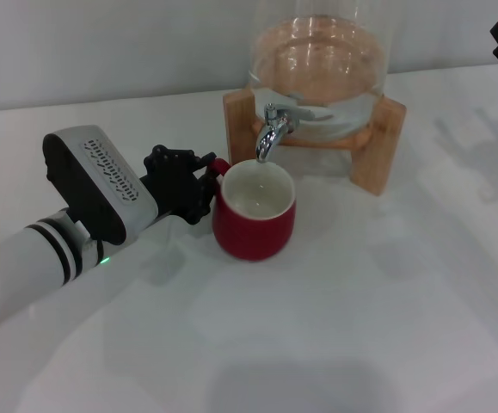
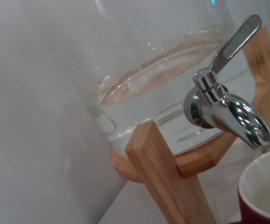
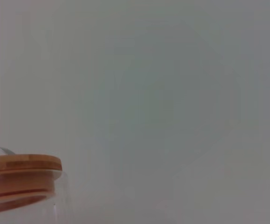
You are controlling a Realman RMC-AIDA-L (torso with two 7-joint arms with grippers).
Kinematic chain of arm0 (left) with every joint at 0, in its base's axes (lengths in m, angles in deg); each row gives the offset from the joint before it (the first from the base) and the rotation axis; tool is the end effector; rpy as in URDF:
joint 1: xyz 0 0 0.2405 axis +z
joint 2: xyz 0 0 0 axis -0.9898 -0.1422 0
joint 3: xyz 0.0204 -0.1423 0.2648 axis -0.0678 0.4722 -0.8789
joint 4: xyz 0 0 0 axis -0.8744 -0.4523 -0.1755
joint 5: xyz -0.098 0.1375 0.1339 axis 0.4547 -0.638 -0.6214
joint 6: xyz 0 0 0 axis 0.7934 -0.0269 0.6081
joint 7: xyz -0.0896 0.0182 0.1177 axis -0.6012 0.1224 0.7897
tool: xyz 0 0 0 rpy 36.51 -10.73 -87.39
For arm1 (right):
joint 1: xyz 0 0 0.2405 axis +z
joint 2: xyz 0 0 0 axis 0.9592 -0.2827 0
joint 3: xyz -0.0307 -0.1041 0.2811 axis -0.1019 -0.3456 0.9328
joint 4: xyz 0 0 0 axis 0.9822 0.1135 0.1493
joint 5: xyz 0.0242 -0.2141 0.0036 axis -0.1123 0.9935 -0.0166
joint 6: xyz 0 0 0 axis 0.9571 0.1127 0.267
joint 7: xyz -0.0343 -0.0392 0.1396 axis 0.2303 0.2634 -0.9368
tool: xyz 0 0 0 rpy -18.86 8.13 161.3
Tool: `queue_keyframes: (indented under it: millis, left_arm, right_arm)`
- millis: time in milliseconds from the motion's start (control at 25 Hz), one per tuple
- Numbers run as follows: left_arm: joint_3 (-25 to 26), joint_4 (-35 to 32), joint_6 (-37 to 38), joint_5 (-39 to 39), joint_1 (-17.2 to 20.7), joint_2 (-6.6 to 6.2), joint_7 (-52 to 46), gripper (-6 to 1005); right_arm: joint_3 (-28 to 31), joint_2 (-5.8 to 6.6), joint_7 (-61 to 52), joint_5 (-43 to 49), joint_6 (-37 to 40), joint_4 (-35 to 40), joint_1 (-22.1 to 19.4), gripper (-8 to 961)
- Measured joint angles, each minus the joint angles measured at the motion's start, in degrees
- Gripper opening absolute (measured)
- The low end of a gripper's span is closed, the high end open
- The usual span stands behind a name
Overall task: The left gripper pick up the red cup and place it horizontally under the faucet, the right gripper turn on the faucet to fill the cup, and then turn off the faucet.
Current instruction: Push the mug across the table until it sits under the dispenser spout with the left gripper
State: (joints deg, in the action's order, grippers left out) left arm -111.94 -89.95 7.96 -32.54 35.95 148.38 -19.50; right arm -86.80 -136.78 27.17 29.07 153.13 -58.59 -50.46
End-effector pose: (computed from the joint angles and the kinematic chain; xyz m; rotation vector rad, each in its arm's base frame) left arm -0.2363 0.4238 -0.1518 -2.4199 0.1162 -0.3119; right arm 0.3709 0.3592 0.0476 -1.4942 0.5443 1.0760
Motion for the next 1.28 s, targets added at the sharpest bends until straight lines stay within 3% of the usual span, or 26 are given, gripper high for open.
queue_keyframes:
  millis: [400, 1280]
  left_arm:
    - [0.02, 0.01, -0.2, 0.01, 0.0, -0.01, 0.25, 170]
    - [-0.22, -0.09, -1.53, -0.02, -0.12, -0.01, 0.34, 210]
  right_arm:
    - [0.0, 0.0, 0.0, -0.11, 0.0, 0.1, 0.15, 828]
    - [0.0, 0.0, 0.0, 0.03, 0.0, 0.08, 0.6, 828]
